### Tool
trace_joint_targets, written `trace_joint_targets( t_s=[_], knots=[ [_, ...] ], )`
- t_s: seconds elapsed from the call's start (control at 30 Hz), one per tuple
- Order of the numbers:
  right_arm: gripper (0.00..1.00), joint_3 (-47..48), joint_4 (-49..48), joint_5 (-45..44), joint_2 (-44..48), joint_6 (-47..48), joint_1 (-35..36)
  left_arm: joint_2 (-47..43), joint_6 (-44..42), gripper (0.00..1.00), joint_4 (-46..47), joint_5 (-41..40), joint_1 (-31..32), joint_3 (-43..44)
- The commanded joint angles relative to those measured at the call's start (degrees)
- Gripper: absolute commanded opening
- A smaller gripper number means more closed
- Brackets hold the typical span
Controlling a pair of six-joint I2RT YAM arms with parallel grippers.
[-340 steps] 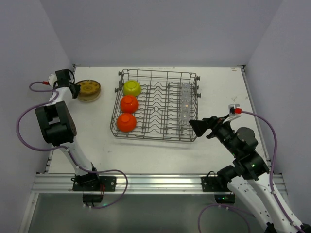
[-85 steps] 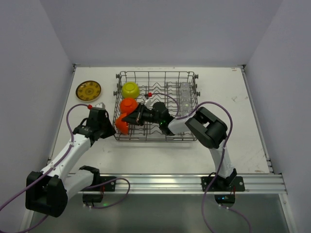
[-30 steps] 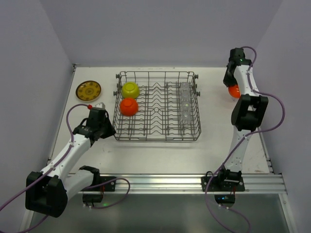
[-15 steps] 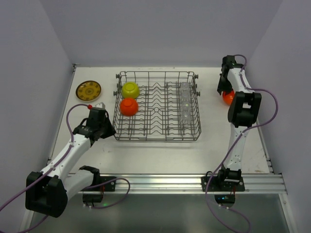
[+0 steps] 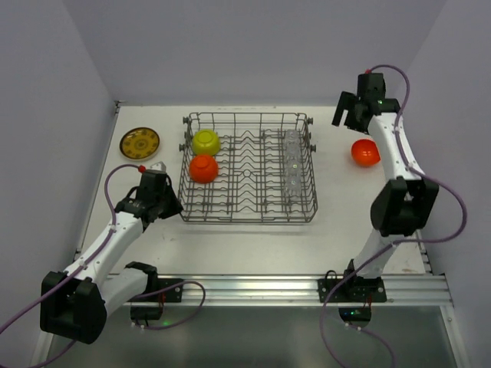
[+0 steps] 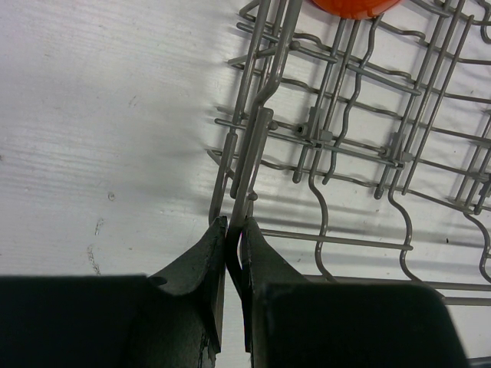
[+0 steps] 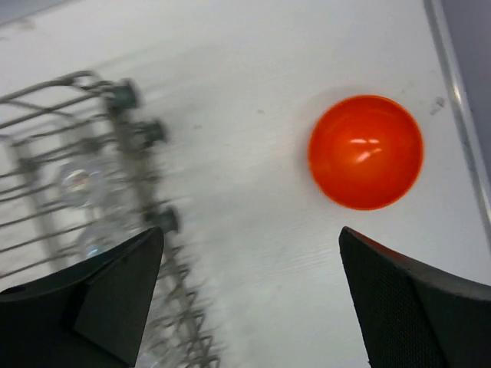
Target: Unload the mixed dishes from the dish rack
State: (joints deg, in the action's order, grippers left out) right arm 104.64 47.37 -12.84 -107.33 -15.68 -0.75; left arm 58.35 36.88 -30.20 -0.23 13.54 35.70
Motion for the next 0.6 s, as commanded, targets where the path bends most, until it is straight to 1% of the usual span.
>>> trace_joint_targets(
  t_s=[0.0, 0.03, 0.07, 0.1, 0.13, 0.17, 0.2, 0.23, 0.27, 0.3, 0.33, 0.37, 0.4, 0.43, 0.47, 0.5, 0.57],
  knots=[
    [0.99, -9.8, -13.8, 5.0, 13.4, -2.8, 7.3, -0.3, -1.3, 0.0, 2.0, 4.3, 1.2, -0.9],
    [0.99, -12.6, -19.1, 10.5, 15.1, -5.6, 9.3, -0.3, -1.3, 0.0, 2.1, 4.4, 1.2, -1.0],
    [0.99, -18.1, -22.0, 12.6, 18.4, -7.9, 10.1, -0.3, -1.3, 0.0, 2.0, 4.4, 1.2, -0.9],
    [0.99, -21.2, -25.5, 15.8, 19.9, -10.2, 10.9, -0.3, -1.3, 0.0, 2.0, 4.3, 1.2, -0.9],
    [0.99, -24.4, -32.5, 20.5, 21.4, -15.4, 12.8, -0.3, -1.3, 0.0, 1.9, 4.4, 1.2, -1.0],
    [0.99, -30.4, -36.5, 22.4, 24.0, -18.0, 13.8, -0.2, -1.3, 0.0, 1.9, 4.4, 1.2, -1.0],
    [0.99, -32.9, -40.7, 23.7, 24.9, -20.5, 15.2, -0.3, -1.3, 0.0, 2.0, 4.4, 1.2, -1.0],
    [0.99, -34.8, -46.5, 24.3, 25.3, -25.0, 18.3, -0.3, -1.3, 0.0, 1.9, 4.4, 1.2, -1.0],
    [0.99, -36.4, -49.2, 25.1, 24.5, -26.7, 20.0, -0.2, -1.3, 0.0, 1.9, 4.4, 1.2, -1.0],
    [0.99, -36.1, -51.5, 26.0, 23.1, -28.9, 23.0, -0.2, -1.4, 0.0, 1.9, 4.5, 1.2, -1.0],
    [0.99, -35.0, -51.4, 27.1, 21.0, -30.1, 24.6, -0.2, -1.4, 0.0, 1.9, 4.6, 1.2, -1.0],
    [0.99, -31.8, -51.0, 28.8, 18.6, -30.9, 26.0, -0.1, -1.4, 0.0, 2.0, 4.7, 1.2, -1.0],
    [0.99, -30.0, -50.5, 29.4, 13.6, -31.4, 27.5, -0.1, -1.4, 0.0, 2.0, 4.7, 1.2, -1.0],
    [0.99, -28.0, -48.4, 29.0, 11.2, -32.6, 30.3, -0.1, -1.5, 0.0, 2.1, 4.9, 1.2, -1.0],
    [0.99, -25.1, -47.8, 28.0, 9.0, -32.9, 31.7, -0.1, -1.5, 0.0, 2.1, 4.9, 1.2, -1.0],
    [0.99, -24.3, -48.1, 26.4, 5.3, -33.2, 34.1, -0.1, -1.5, 0.0, 2.2, 5.0, 1.2, -1.0],
    [0.99, -21.5, -47.6, 25.1, 2.1, -34.6, 36.1, -0.1, -1.6, 0.0, 2.2, 5.1, 1.2, -1.1]
  ],
)
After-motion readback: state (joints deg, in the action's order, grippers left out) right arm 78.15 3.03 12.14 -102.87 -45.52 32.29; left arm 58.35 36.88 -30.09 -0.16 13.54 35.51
